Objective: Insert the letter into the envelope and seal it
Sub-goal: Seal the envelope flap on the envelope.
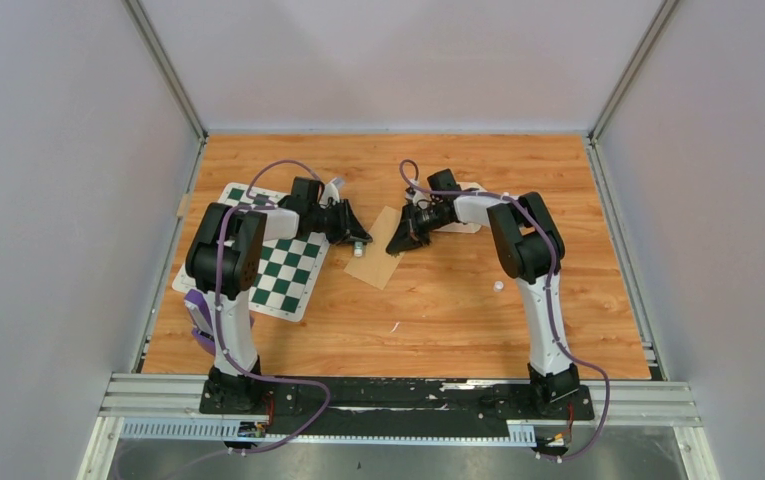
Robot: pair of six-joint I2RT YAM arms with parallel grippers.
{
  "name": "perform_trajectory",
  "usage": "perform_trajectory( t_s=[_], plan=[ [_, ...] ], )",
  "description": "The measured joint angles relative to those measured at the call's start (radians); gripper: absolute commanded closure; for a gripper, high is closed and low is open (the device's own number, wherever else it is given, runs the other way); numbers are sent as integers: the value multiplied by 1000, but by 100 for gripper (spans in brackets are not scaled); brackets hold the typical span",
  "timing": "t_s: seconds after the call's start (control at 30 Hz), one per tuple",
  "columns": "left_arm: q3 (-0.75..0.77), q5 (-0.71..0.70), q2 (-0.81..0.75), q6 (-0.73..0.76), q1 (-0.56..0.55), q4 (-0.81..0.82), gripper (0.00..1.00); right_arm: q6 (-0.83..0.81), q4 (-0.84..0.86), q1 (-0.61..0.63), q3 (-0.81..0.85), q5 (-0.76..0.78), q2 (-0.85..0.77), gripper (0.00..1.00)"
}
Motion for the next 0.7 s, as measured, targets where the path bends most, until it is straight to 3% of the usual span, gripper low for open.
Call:
perform_trajectory(
  t_s=[0.7],
  plan=[
    [-11, 3, 3, -34, 0, 31, 100, 77, 166, 32, -38, -97, 30, 97]
  ],
)
